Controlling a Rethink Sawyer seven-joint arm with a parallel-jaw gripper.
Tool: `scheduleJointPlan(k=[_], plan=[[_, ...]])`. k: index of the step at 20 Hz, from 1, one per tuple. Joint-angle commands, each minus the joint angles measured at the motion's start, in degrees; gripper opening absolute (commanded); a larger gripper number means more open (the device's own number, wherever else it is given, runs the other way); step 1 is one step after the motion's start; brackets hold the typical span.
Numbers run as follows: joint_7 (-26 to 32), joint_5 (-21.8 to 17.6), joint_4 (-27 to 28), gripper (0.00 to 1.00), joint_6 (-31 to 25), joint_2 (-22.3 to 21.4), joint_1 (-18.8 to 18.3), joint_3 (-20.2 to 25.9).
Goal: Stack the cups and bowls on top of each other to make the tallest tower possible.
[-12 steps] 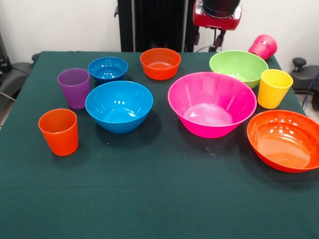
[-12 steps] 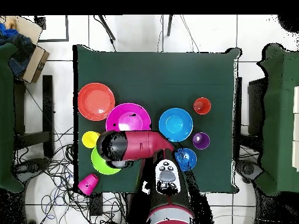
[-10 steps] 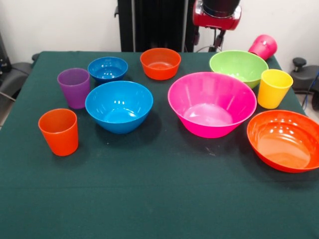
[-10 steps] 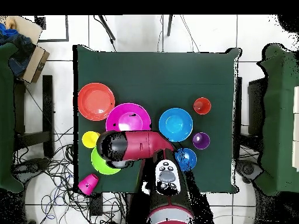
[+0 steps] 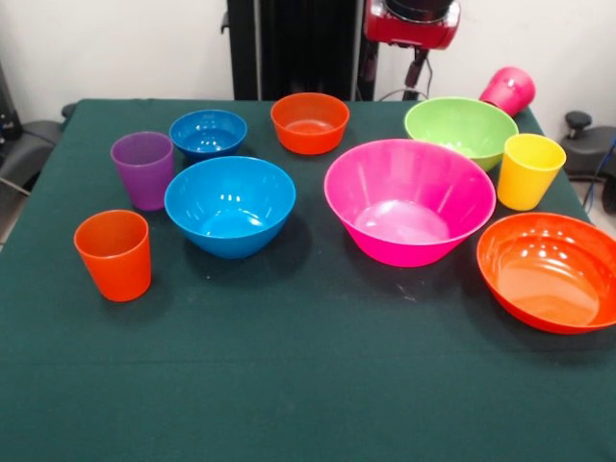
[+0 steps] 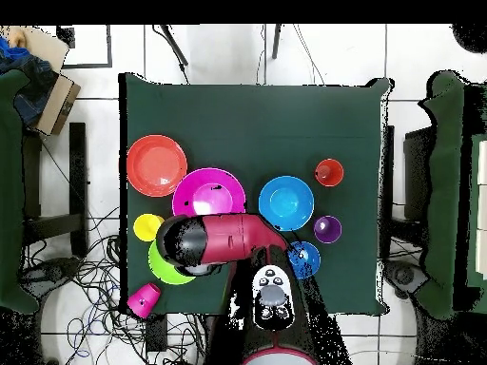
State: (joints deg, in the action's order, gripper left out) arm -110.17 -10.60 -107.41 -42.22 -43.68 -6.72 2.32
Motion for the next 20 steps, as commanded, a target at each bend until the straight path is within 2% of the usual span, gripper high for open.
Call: scheduleJointPlan(k=[1,20], plan=[[0.43,-4.39,0.08,1.0,3.0,0.16,-0.18,2.58],[0.27,-3.91,4.09,1.0,-0.37,1.49,0.11,3.23]])
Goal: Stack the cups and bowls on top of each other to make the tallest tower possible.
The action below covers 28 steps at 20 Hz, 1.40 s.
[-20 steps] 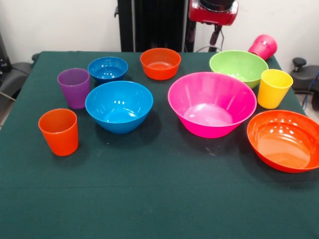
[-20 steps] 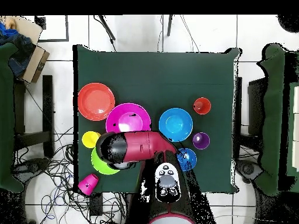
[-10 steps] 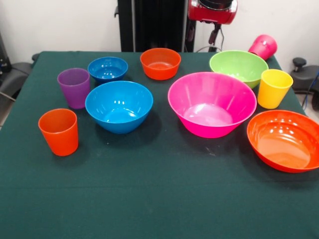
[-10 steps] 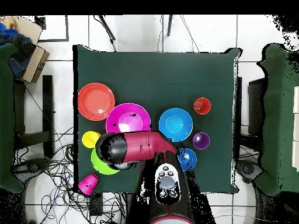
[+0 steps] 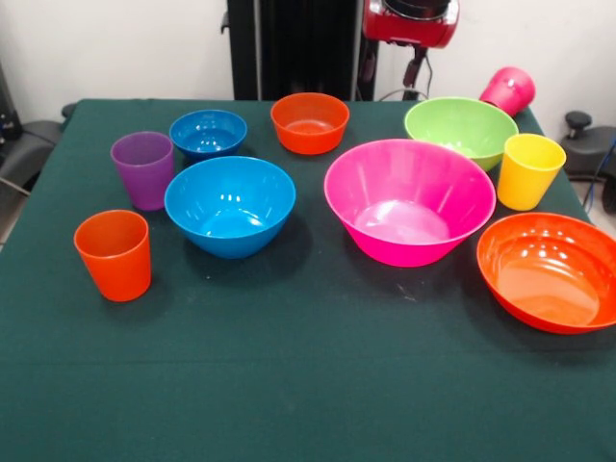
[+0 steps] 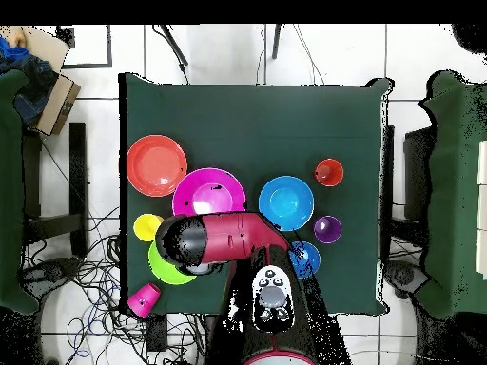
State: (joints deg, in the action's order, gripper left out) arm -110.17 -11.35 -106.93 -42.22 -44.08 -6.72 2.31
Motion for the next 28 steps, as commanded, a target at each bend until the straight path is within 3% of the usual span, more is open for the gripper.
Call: scheduleJointPlan(k=[1,28], plan=[[0.0,-3.1,4.02,1.0,-0.95,1.91,0.39,3.1],[5.0,-3.06,14.69,1.0,-7.79,8.27,-1.88,5.09]])
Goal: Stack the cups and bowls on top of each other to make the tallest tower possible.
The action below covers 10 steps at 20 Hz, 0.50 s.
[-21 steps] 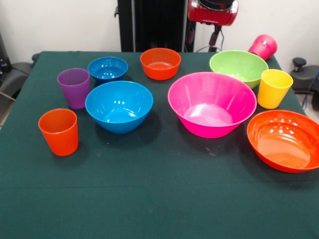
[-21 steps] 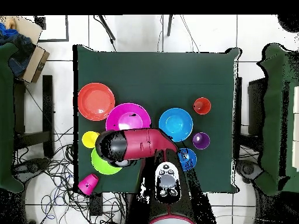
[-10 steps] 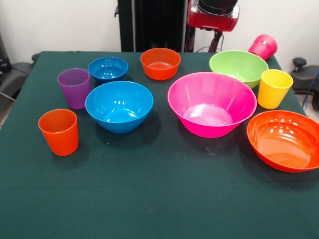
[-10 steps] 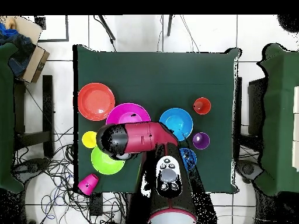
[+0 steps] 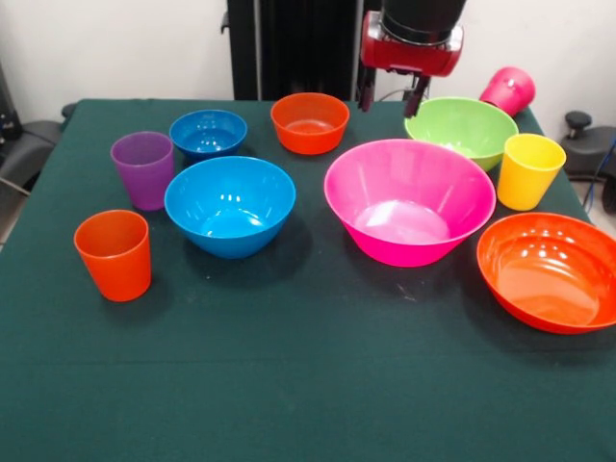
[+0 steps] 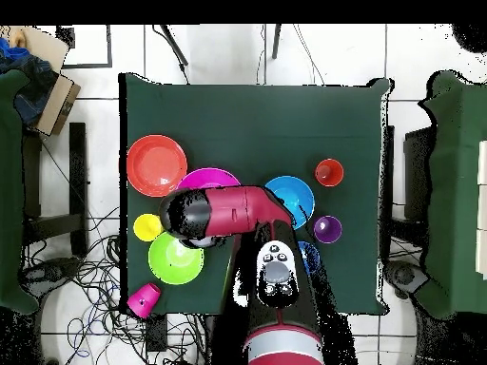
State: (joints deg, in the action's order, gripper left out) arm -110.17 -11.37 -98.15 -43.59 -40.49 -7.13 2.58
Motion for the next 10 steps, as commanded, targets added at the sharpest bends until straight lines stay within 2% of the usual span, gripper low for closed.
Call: scheduleJointPlan(k=[1,10], plan=[[4.97,-3.02,5.9,1.0,-6.43,4.68,-1.5,4.82],[5.18,-2.63,6.31,1.0,-7.23,5.01,-2.02,5.49]])
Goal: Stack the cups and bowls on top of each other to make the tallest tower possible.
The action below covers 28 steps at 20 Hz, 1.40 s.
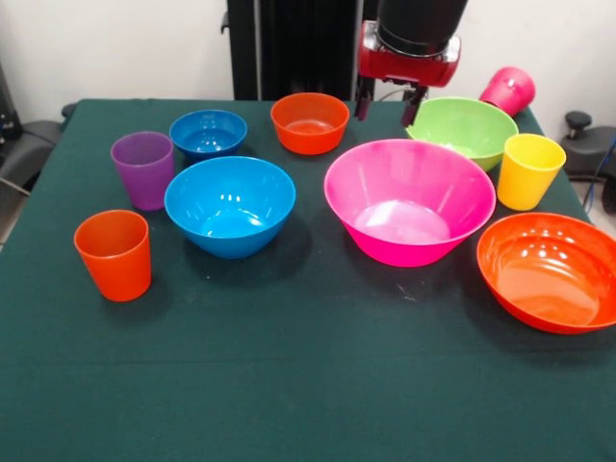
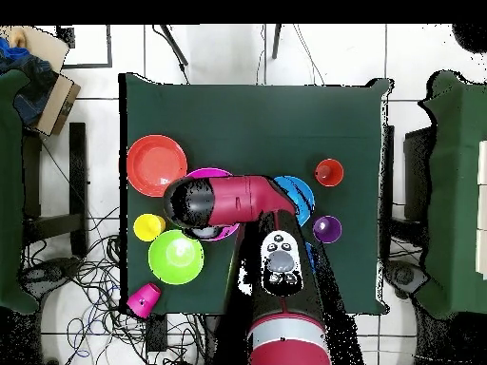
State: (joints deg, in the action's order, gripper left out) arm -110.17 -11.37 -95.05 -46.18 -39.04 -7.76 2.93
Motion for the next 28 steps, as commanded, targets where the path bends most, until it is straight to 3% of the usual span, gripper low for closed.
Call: scheduleJointPlan(k=[1,11,28], plan=[[5.24,-2.44,3.01,1.0,-4.7,3.5,-1.64,5.33],[5.9,-1.42,1.78,1.0,-4.97,3.8,-4.16,7.68],[7.23,-1.31,7.28,1.0,-12.93,6.35,-6.07,10.43]])
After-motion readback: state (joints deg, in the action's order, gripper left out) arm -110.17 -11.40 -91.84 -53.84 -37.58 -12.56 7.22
